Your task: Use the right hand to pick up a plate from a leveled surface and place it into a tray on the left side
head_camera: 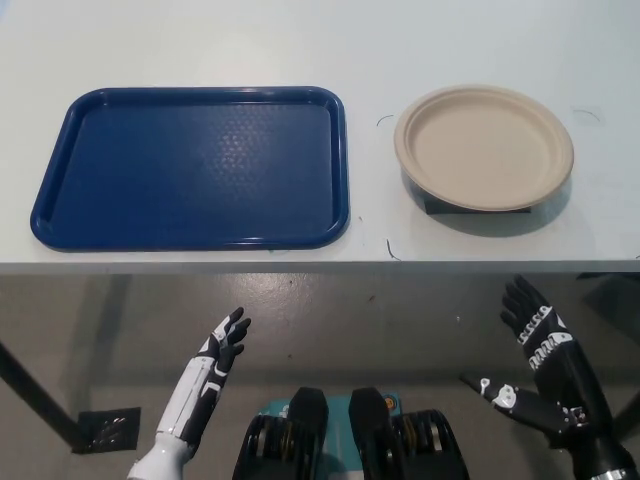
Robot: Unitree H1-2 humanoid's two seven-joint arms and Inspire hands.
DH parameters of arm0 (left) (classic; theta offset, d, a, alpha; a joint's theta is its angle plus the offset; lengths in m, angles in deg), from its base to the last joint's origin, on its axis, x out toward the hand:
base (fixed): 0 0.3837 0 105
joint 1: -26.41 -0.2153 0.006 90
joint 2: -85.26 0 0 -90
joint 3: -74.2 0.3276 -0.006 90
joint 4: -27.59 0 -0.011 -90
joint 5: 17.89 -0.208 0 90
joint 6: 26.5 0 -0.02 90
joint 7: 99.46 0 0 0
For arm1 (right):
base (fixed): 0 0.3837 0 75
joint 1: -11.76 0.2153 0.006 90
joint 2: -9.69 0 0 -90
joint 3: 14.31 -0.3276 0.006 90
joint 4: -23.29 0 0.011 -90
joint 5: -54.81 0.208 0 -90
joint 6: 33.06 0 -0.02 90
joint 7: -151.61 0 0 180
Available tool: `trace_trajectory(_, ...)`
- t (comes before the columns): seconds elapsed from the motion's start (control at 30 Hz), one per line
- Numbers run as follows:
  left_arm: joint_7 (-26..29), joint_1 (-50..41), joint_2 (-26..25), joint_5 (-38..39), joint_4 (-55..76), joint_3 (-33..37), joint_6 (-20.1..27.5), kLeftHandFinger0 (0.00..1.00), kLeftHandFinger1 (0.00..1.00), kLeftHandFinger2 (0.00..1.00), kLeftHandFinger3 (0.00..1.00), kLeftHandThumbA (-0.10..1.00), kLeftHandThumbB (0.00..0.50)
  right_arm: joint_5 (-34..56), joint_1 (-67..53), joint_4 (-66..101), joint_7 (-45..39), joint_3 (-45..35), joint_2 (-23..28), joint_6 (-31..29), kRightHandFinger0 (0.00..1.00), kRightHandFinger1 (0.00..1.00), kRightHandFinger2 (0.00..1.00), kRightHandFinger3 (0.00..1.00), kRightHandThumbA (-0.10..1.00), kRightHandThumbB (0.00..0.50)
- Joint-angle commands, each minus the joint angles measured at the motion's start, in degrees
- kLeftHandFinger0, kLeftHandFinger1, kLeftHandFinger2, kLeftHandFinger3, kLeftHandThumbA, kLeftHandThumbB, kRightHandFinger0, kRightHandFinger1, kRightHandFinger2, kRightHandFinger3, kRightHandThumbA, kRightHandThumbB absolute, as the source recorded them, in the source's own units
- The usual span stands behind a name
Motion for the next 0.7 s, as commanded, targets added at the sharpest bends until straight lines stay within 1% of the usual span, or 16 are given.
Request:
trace_trajectory(0.0, -0.71, 1.09, -0.67, -1.41, 0.52, 0.65, 4.81, 1.0, 1.0, 1.0, 1.0, 1.0, 0.144, 58.57, 6.8, 9.81, 4.57, -8.09, -2.2, 27.87, 1.0, 1.0, 1.0, 1.0, 1.0, 0.371)
trace_trajectory(0.17, -0.86, 1.2, -0.63, -1.06, 0.29, 0.62, 4.89, 1.0, 1.0, 1.0, 1.0, 1.0, 0.149, 58.29, 8.67, 6.66, 3.81, -9.19, -3.72, 29.01, 1.0, 1.0, 1.0, 1.0, 1.0, 0.377)
trace_trajectory(0.23, -0.83, 1.17, -0.59, -1.05, 0.3, 0.61, 4.96, 1.0, 1.0, 1.0, 1.0, 1.0, 0.141, 58.55, 8.9, 6.14, 4.61, -9.45, -4.28, 29.54, 1.0, 1.0, 1.0, 1.0, 1.0, 0.384)
trace_trajectory(0.67, -0.74, 1.32, -0.51, -1.2, 0.37, 0.62, 4.76, 1.0, 1.0, 1.0, 1.0, 1.0, 0.146, 59.14, 11.28, 4.39, 6.25, -11.59, -6.49, 31.68, 1.0, 1.0, 1.0, 1.0, 1.0, 0.387)
